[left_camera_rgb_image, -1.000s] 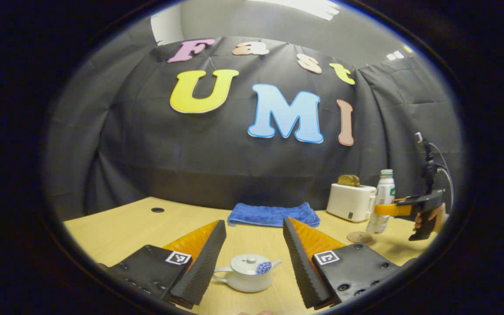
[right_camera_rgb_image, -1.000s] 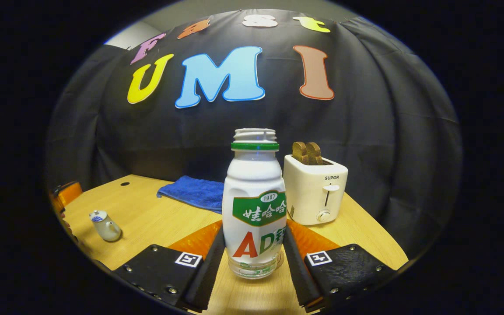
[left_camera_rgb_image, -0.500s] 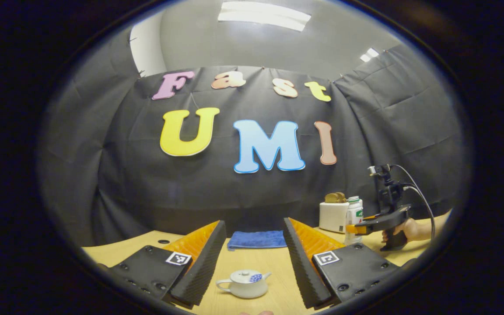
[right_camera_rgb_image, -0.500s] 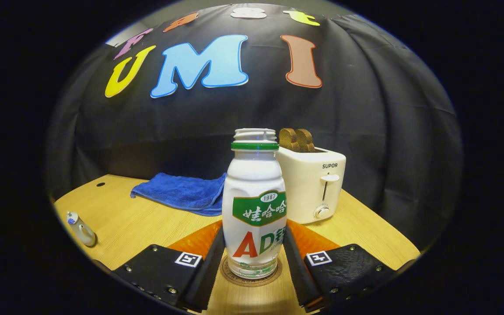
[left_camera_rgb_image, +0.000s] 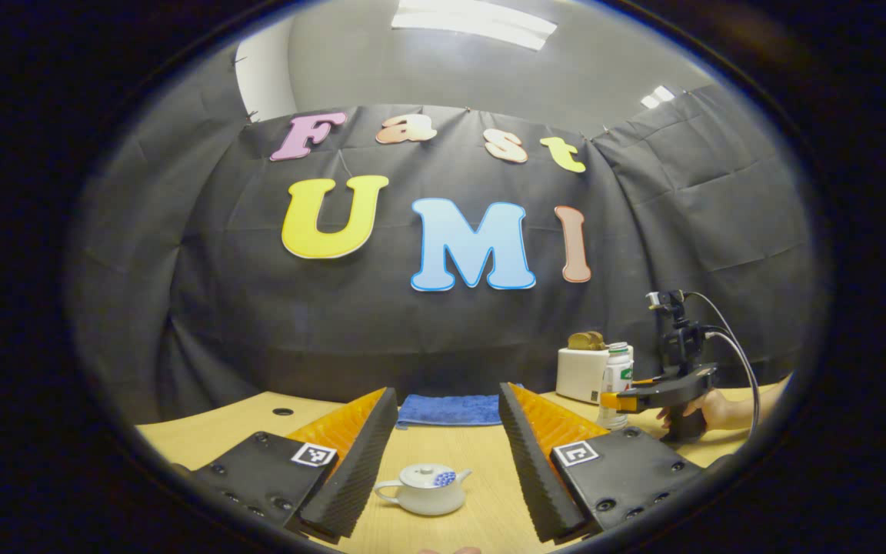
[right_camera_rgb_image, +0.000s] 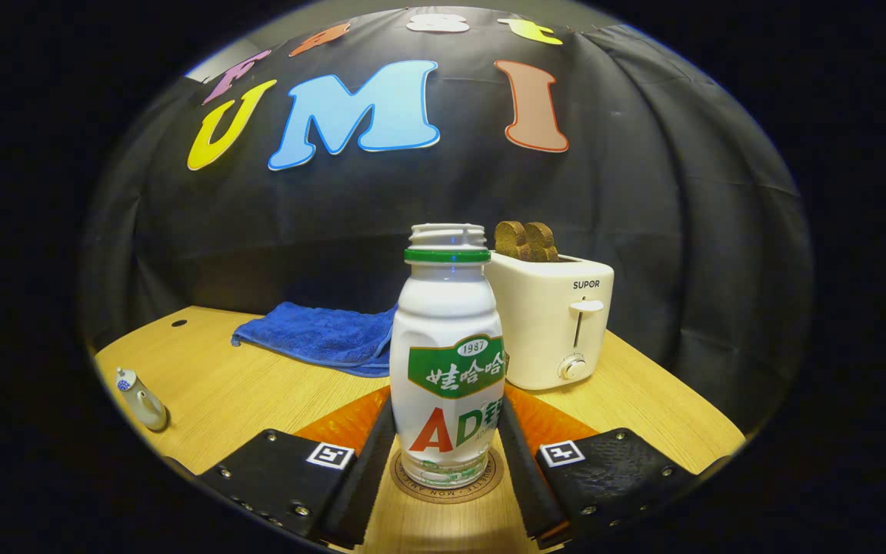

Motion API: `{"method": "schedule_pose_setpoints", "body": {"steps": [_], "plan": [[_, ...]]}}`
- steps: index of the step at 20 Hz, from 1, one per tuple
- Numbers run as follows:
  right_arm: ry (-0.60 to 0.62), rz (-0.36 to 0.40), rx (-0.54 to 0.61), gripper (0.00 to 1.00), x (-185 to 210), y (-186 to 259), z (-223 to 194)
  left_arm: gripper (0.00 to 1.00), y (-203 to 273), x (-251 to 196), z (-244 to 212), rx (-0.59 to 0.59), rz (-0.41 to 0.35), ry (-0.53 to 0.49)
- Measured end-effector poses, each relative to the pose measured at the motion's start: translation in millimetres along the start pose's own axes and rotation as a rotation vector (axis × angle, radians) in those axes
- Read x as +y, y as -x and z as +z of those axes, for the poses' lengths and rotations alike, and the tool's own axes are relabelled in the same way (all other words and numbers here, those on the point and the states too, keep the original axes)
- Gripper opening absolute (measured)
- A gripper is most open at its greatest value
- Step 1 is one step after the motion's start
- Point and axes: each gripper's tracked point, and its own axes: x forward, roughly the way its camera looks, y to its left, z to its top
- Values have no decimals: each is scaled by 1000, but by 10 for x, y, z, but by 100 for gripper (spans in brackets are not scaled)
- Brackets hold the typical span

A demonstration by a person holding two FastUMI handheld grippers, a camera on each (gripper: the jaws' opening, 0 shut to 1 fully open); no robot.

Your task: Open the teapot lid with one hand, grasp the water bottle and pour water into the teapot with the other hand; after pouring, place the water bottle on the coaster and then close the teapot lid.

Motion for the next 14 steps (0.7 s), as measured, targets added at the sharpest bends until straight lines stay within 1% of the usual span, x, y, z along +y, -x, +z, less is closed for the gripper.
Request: {"method": "schedule_pose_setpoints", "body": {"steps": [1, 3, 5, 10, 14], "plan": [[13, -9, -12, 75, -2, 10, 24, 89, 9, -18, 1, 0, -6, 0], [38, -27, -24, 75, -29, 22, 49, 89, 22, -48, 39, -14, -18, 11], [38, -19, -37, 75, -2, 47, 102, 89, 42, -69, 68, -26, -29, 24], [55, -12, -74, 75, 20, 143, 257, 89, 80, -121, 70, -33, -36, 15], [81, -7, -113, 79, 42, 235, 364, 89, 101, -130, 83, -35, -35, 9]]}}
